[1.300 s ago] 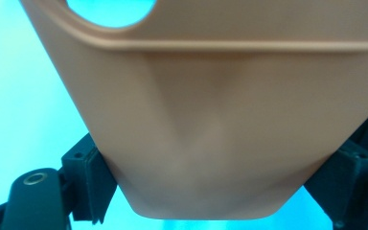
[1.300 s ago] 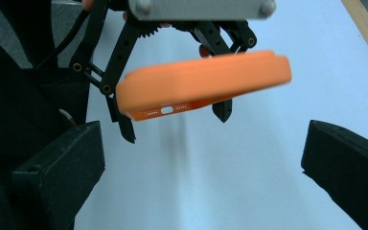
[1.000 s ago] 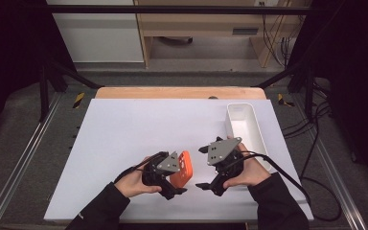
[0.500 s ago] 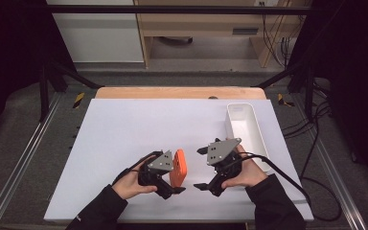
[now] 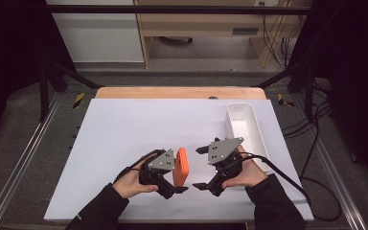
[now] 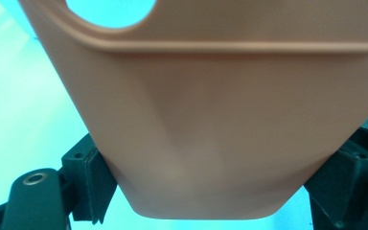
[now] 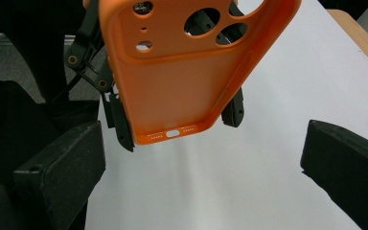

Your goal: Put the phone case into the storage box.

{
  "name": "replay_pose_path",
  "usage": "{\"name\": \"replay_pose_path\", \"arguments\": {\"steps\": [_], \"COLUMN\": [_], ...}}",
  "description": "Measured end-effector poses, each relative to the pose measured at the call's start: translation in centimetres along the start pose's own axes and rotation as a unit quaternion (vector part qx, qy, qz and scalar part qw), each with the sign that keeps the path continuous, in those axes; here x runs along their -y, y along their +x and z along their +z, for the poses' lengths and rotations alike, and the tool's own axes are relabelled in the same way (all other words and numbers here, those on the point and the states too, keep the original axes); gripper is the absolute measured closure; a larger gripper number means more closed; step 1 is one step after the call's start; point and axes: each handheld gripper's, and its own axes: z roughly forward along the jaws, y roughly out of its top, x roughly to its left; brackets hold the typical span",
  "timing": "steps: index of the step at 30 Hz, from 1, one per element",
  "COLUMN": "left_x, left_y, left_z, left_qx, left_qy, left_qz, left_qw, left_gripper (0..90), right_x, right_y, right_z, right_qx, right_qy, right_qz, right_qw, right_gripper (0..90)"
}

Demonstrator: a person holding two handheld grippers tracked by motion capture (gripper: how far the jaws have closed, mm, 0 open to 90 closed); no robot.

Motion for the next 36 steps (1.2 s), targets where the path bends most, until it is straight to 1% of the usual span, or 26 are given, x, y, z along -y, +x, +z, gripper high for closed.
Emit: {"name": "replay_pose_path", "arguments": {"steps": [10, 15, 21, 22, 25, 31, 36], "left_x": [-0.7, -0.8, -0.9, -1.0, -1.1, -1.2, -1.3], "left_y": [-0.1, -0.1, -0.3, -0.4, -0.5, -0.7, -0.9], "left_z": [0.7, 1.1, 1.7, 1.8, 2.0, 2.4, 2.6], "left_qx": [0.010, 0.015, 0.022, 0.024, 0.026, 0.029, 0.031], "left_qy": [0.002, 0.006, 0.011, 0.010, 0.013, 0.011, 0.016], "left_qz": [0.014, 0.017, 0.025, 0.024, 0.029, 0.033, 0.037], "left_qw": [0.9999, 0.9997, 0.9994, 0.9994, 0.9991, 0.9990, 0.9987], "left_gripper": [15.5, 15.6, 15.6, 15.6, 15.6, 15.6, 15.6], "right_x": [0.0, 0.0, 0.0, 0.0, 0.0, 0.1, 0.1], "right_y": [0.2, 0.3, 0.4, 0.4, 0.4, 0.4, 0.5], "right_z": [-0.1, -0.1, 0.2, 0.2, 0.3, 0.5, 0.5], "right_qx": [-0.005, -0.012, -0.020, -0.021, -0.023, -0.027, -0.033], "right_qy": [-0.004, -0.007, -0.007, -0.006, -0.007, -0.008, -0.013], "right_qz": [-0.002, -0.004, -0.005, -0.006, -0.007, -0.009, -0.010], "right_qw": [1.0000, 0.9999, 0.9998, 0.9997, 0.9997, 0.9996, 0.9993], "right_gripper": [1.9, 1.9, 2.0, 2.0, 2.4, 4.0, 5.7]}}
